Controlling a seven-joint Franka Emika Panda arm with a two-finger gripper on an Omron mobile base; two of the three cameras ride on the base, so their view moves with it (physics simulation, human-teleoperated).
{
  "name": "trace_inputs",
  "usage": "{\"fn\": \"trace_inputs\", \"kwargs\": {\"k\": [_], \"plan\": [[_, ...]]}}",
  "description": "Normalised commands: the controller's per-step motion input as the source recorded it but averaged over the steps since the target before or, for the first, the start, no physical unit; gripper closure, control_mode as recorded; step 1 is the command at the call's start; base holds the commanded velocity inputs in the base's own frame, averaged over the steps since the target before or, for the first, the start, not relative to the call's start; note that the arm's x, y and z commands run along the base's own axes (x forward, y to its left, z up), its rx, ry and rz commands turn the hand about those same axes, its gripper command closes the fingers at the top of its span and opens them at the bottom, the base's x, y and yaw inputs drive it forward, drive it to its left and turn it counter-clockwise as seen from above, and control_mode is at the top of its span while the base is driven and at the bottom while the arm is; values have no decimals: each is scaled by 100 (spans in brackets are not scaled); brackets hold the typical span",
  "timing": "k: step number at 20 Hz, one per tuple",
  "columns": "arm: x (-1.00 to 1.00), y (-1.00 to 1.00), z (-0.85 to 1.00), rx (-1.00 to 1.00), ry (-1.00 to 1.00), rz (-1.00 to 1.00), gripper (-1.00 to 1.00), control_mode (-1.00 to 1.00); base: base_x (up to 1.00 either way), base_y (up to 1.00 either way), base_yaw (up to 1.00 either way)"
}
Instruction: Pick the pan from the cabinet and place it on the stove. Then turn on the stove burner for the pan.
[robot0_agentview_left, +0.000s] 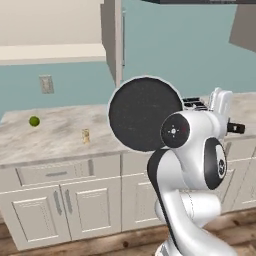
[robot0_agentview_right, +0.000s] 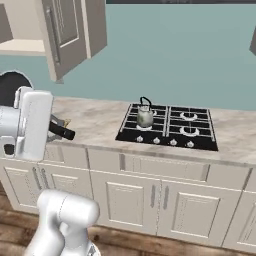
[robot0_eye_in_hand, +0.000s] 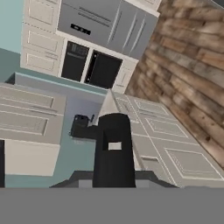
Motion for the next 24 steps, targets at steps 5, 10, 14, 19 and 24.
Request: {"fn": "trace_inputs", "kwargs": {"k": [5,10,14,19,24], "plan": [[0,0,0,0,0,0,100,100,-67,-95,0],[0,0,0,0,0,0,100,100,-15,-87,-3],[0,0,0,0,0,0,100,100,13,-77,-3],[0,0,0,0,0,0,100,100,38,-64,-1],[0,0,0,0,0,0,100,100,66,-57,0]]}}
